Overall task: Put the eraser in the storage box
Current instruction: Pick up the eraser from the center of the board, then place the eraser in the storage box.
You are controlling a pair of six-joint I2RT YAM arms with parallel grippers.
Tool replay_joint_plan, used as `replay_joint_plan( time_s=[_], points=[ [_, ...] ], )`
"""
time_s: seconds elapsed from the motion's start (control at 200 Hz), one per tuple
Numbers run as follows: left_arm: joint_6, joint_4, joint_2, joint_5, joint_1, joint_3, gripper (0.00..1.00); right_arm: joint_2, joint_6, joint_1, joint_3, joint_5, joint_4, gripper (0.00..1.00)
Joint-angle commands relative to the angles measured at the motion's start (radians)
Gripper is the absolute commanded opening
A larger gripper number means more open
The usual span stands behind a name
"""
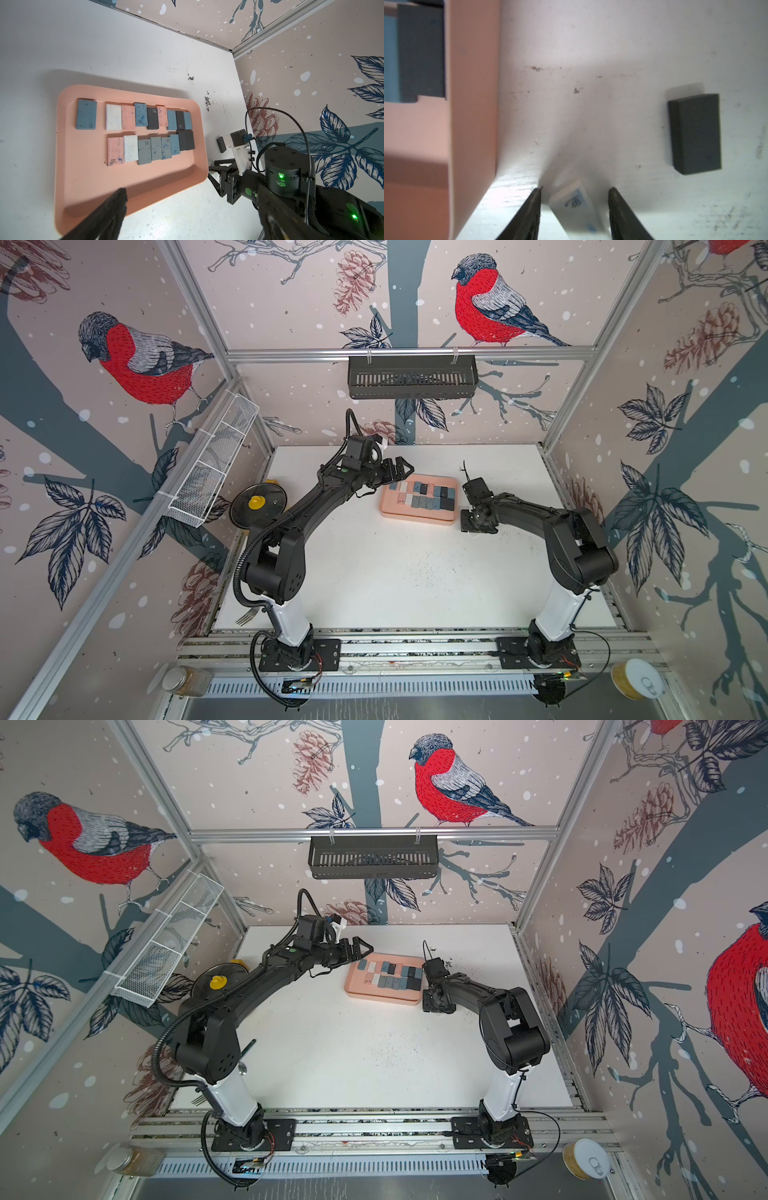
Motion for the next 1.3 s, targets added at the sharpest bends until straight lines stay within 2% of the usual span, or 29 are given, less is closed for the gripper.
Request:
replay_joint_plan(
  time_s=[0.0, 0.09, 0.195, 0.39, 0.575, 0.79, 0.976, 1.111, 1.296],
  points=[
    [0.005, 0.032, -0.006, 0.01, 0.002, 0.002, 0.97, -0.001, -0.002, 0.003, -0.016, -0.005, -0.085, 0.46],
    [0.005, 0.033, -0.009, 0.01, 0.002, 0.001, 0.97, -0.002, 0.002, 0.003, -0.029, -0.001, -0.083, 0.34],
    [0.005, 0.032, -0.01, 0.01, 0.002, -0.001, 0.97, -0.016, 0.013, 0.017, -0.039, 0.021, -0.087, 0.3],
    [0.002, 0.033, -0.012, 0.013, 0.002, 0.002, 0.97, -0.029, 0.045, 0.018, -0.023, 0.042, -0.106, 0.16],
    [0.006, 0.028, -0.017, 0.006, 0.003, 0.002, 0.97, -0.064, 0.074, 0.011, 0.082, 0.037, -0.174, 0.14],
    [-0.014, 0.021, -0.02, -0.001, 0.04, 0.002, 0.97, -0.046, 0.105, 0.029, 0.348, 0.03, -0.295, 0.15],
    [-0.094, 0.054, -0.017, 0.013, 0.15, -0.042, 0.97, 0.116, 0.195, 0.098, 0.575, -0.078, -0.246, 0.18],
    [-0.138, 0.079, 0.004, 0.052, 0.212, -0.059, 0.97, 0.318, 0.256, 0.187, 0.798, -0.14, -0.224, 0.18],
    [-0.165, 0.086, 0.019, 0.066, 0.271, -0.074, 0.97, 0.606, 0.307, 0.272, 1.152, -0.182, -0.291, 0.19]
  ],
)
